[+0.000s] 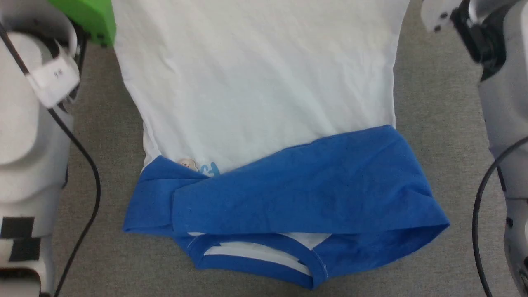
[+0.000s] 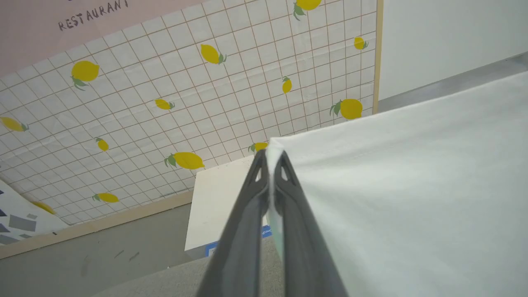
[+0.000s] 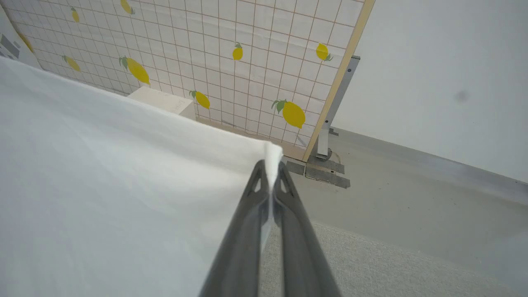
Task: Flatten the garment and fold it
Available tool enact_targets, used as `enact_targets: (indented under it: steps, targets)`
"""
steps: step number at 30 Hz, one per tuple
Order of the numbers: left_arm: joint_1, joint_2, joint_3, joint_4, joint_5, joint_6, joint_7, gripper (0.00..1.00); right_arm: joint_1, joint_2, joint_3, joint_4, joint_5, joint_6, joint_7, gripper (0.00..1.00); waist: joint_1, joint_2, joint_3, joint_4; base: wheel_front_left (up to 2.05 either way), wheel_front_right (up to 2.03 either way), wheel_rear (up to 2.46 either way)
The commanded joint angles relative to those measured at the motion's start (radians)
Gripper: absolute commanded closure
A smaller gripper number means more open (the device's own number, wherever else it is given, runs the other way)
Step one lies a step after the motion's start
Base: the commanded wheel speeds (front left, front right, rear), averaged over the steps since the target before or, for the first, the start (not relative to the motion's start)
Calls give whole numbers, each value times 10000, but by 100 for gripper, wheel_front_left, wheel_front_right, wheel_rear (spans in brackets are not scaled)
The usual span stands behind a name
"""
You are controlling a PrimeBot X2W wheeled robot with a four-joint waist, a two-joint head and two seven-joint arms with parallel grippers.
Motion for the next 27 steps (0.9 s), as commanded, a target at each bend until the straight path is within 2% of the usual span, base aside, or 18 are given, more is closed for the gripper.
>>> enact_targets:
  steps: [1,7,12,18,22,27]
  targets:
    - [647,136,103,-164,-194,56,-155,100,528,-181,230,-275,249,-17,-157,100,0,-1,-1236,-92,0,0,0]
    - [3581,517,317,-1714,-860,133,-228,100,2876,-1112,944,-2125,1065,-17,-300,100,0,-1,-2628,42,0,0,0]
    - [6521,712,476,-3599,-1433,447,-202,100,5370,-1696,702,-4113,1404,-17,-47,100,0,-1,-3446,184,0,0,0]
    - [9389,735,380,-4907,-1906,831,-78,100,8376,-1475,-247,-5808,1537,-17,669,100,0,-1,-3922,384,0,0,0]
    - [10503,641,186,-4948,-2114,883,-157,100,9962,-1233,-621,-6641,1372,-17,1382,100,0,-1,-4029,481,0,0,0]
    - [11227,327,-154,-4645,-2317,811,-438,100,11332,-902,-1060,-7065,1099,-17,2233,100,0,-1,-4066,551,0,0,0]
